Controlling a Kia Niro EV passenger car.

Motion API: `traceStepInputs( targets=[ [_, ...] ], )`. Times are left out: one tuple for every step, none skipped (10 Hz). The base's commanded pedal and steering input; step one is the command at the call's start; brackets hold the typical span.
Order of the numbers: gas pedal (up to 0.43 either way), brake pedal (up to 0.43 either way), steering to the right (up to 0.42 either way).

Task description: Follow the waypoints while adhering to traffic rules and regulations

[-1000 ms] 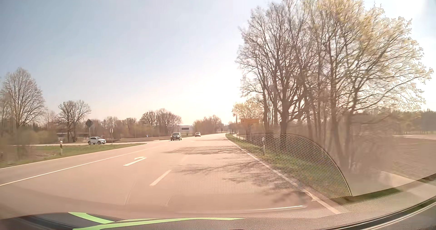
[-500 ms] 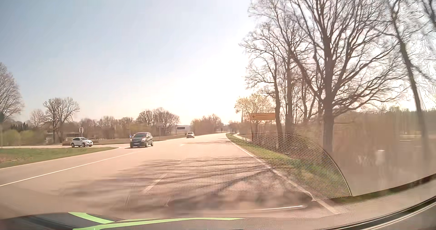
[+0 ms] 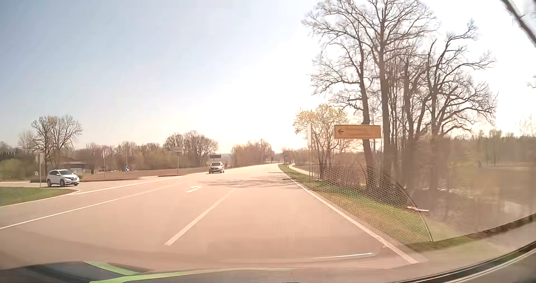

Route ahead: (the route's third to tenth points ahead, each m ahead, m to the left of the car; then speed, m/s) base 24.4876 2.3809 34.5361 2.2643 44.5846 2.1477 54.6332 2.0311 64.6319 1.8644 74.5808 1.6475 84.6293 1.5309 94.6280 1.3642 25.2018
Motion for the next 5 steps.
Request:
traceStepInputs(
  targets=[
    [0.189, 0.0, 0.0],
    [0.189, 0.0, 0.0],
    [0.177, 0.0, 0.001],
    [0.169, 0.0, 0.001],
    [0.169, 0.0, 0.001]
  ],
)
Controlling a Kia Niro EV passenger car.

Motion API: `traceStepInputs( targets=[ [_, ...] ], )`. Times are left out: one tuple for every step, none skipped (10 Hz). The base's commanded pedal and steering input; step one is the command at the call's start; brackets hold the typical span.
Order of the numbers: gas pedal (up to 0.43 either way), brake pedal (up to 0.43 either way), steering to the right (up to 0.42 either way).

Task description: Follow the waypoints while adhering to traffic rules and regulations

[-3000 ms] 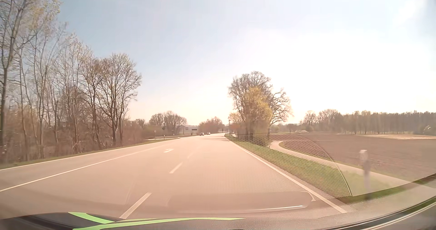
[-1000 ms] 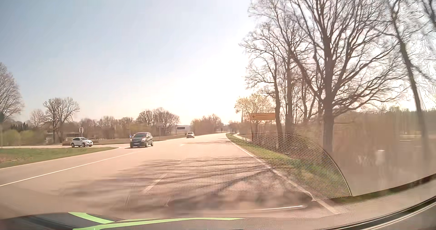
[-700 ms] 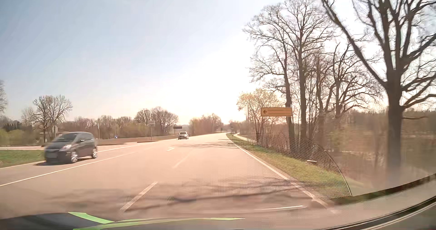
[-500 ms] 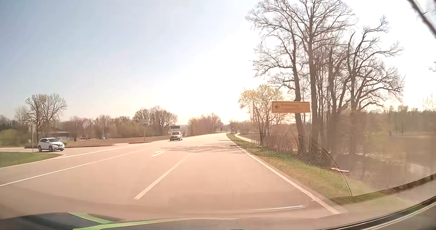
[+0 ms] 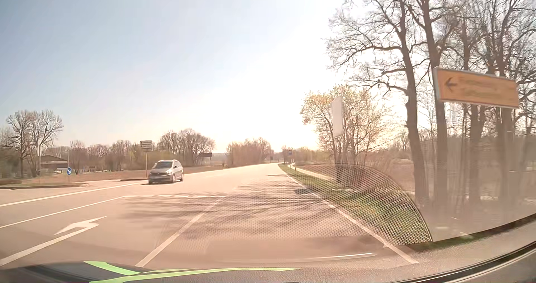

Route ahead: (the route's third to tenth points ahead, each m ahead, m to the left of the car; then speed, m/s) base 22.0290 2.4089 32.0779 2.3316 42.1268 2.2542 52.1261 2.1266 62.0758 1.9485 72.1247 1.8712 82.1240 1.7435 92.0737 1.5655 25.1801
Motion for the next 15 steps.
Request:
traceStepInputs(
  targets=[
    [0.169, 0.0, 0.001],
    [0.169, 0.0, 0.001],
    [0.169, 0.0, 0.001],
    [0.169, 0.0, 0.0],
    [0.169, 0.0, 0.001],
    [0.169, 0.0, 0.001],
    [0.169, 0.0, 0.001],
    [0.177, 0.0, 0.0],
    [0.177, 0.0, 0.0],
    [0.177, 0.0, 0.0],
    [0.177, 0.0, 0.001],
    [0.177, 0.0, 0.001],
    [0.177, 0.0, 0.0],
    [0.177, 0.0, 0.0],
    [0.177, 0.0, 0.0]
  ],
)
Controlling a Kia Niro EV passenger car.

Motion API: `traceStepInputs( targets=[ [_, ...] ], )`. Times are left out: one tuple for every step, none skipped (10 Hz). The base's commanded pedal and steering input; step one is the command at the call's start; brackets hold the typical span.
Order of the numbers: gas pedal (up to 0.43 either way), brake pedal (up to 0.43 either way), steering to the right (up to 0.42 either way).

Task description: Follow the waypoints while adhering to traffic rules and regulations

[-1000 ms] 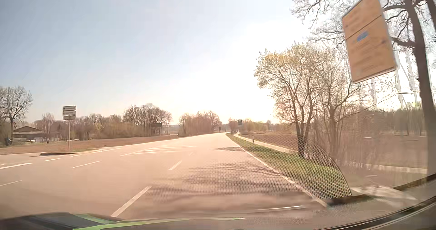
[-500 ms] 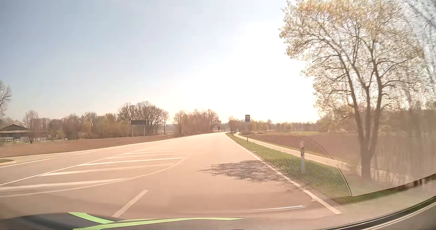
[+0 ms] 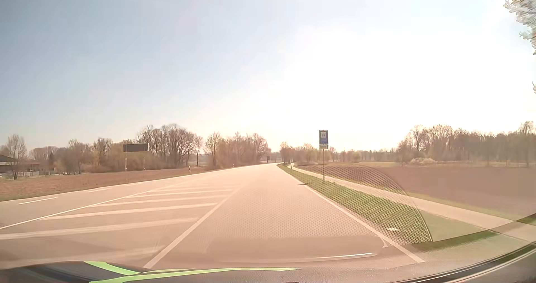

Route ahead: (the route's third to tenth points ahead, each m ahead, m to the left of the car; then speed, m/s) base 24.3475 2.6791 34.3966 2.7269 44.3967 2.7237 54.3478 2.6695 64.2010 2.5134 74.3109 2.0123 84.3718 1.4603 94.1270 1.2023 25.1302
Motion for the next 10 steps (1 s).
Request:
traceStepInputs(
  targets=[
    [0.177, 0.0, 0.0],
    [0.177, 0.0, 0.0],
    [0.177, 0.0, 0.0],
    [0.177, 0.0, 0.0],
    [0.177, 0.0, 0.0],
    [0.177, 0.0, 0.0],
    [0.177, 0.0, 0.001],
    [0.177, 0.0, 0.001],
    [0.177, 0.0, 0.001],
    [0.177, 0.0, 0.001]
  ],
)
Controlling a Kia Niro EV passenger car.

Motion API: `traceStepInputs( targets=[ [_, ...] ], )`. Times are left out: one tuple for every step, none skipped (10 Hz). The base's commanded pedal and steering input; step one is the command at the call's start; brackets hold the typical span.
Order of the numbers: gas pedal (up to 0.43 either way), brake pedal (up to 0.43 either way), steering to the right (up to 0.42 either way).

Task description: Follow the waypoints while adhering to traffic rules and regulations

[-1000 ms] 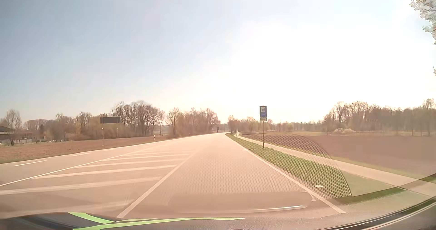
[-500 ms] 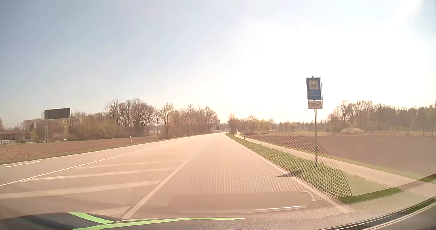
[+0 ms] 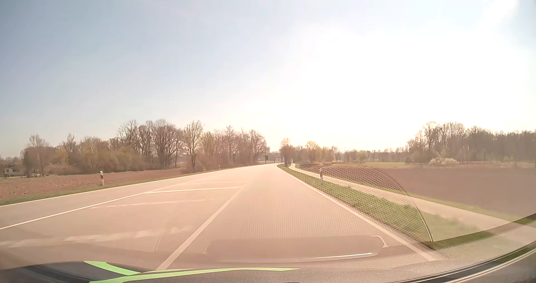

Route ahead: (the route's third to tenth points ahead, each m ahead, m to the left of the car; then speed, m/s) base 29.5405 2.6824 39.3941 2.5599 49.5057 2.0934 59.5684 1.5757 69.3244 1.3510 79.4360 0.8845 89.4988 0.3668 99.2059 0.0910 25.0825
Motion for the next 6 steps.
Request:
traceStepInputs(
  targets=[
    [0.177, 0.0, 0.001],
    [0.177, 0.0, 0.001],
    [0.177, 0.0, 0.001],
    [0.177, 0.0, 0.001],
    [0.177, 0.0, 0.001],
    [0.177, 0.0, 0.001]
  ],
)
